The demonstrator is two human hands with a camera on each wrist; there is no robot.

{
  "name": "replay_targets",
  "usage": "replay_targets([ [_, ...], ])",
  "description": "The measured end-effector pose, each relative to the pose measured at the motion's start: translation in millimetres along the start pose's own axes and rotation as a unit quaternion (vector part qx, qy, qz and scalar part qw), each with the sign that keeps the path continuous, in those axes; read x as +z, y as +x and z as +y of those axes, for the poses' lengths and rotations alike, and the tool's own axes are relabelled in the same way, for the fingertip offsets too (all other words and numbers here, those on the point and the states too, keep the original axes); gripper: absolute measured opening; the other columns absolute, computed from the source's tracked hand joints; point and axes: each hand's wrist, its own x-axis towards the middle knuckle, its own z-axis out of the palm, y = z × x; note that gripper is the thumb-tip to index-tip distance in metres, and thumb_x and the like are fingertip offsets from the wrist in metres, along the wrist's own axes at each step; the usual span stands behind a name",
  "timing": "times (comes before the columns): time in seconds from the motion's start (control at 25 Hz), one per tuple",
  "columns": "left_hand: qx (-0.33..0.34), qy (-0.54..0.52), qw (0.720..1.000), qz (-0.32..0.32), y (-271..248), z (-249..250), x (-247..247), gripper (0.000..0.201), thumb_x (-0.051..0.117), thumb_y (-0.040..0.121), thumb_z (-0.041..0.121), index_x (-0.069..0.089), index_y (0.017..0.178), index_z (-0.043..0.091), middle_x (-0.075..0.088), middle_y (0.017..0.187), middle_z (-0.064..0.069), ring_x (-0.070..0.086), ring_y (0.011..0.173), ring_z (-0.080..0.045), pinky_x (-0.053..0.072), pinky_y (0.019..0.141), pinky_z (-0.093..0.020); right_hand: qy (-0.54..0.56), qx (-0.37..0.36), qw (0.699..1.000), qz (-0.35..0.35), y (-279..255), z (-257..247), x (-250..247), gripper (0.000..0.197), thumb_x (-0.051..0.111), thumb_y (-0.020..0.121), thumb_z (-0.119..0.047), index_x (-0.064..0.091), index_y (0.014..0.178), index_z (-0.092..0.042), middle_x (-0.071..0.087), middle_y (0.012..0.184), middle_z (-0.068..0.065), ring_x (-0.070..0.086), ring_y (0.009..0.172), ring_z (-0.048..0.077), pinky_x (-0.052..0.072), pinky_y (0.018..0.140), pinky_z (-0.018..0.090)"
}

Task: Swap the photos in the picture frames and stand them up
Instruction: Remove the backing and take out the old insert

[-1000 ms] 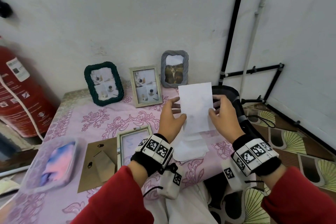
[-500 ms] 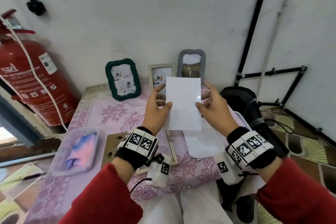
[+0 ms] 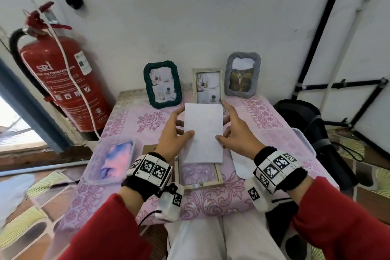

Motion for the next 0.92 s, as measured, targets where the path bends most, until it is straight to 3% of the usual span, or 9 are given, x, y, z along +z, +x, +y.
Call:
replay_targets([
  [0.12,-0.013,0.019,1.000,-0.021,-4.0,-13.3,-11.9,0.080,0.064,0.083,0.003,0.022,0.143,0.036,0.049,0.092,-0.001,0.052,0.071,-0.016,0.050,0.063,-0.019,-0.012,-0.003,1.000,-0.025,2.5,1.5,9.5,0.091,0.068,0.076,-0.001,0.015,0.146,-0.028,0.046,0.085,-0.011,0.055,0.057,0.011,0.048,0.060,0.018],
  [0.32,-0.040,0.025,0.998,-0.043,-8.5,-34.5,-22.4,0.079,0.066,0.080,-0.002,0.027,0.142,0.030,0.047,0.088,-0.003,0.052,0.068,-0.016,0.052,0.057,-0.016,-0.017,-0.005,0.998,-0.062,1.1,8.6,23.5,0.090,0.068,0.075,0.001,0.019,0.145,-0.025,0.047,0.082,-0.011,0.053,0.055,-0.009,0.041,0.054,0.002],
  [0.48,-0.056,0.028,0.997,-0.053,-11.7,-45.6,-23.6,0.079,0.069,0.078,-0.002,0.030,0.139,0.029,0.046,0.086,-0.003,0.050,0.067,-0.014,0.052,0.061,-0.016,-0.019,0.011,0.996,-0.081,-1.9,13.3,29.6,0.090,0.068,0.074,0.003,0.018,0.145,-0.023,0.049,0.080,-0.011,0.053,0.057,-0.002,0.041,0.055,0.002],
  [0.72,-0.081,0.035,0.994,-0.062,-11.2,-54.5,-20.9,0.081,0.072,0.074,-0.002,0.032,0.137,0.028,0.048,0.085,-0.005,0.049,0.068,-0.013,0.050,0.070,-0.025,-0.008,0.019,0.996,-0.092,-5.0,20.8,35.4,0.089,0.066,0.073,0.007,0.020,0.143,-0.024,0.050,0.081,-0.012,0.053,0.047,-0.003,0.047,0.053,0.009],
  [0.92,-0.097,0.060,0.992,-0.057,-9.5,-57.7,-18.1,0.079,0.076,0.069,-0.002,0.038,0.135,0.021,0.052,0.094,-0.009,0.054,0.080,-0.020,0.053,0.080,-0.035,-0.029,0.027,0.995,-0.089,-6.3,28.5,40.8,0.085,0.070,0.072,0.001,0.025,0.139,-0.023,0.047,0.084,-0.009,0.053,0.063,0.007,0.045,0.058,0.011],
])
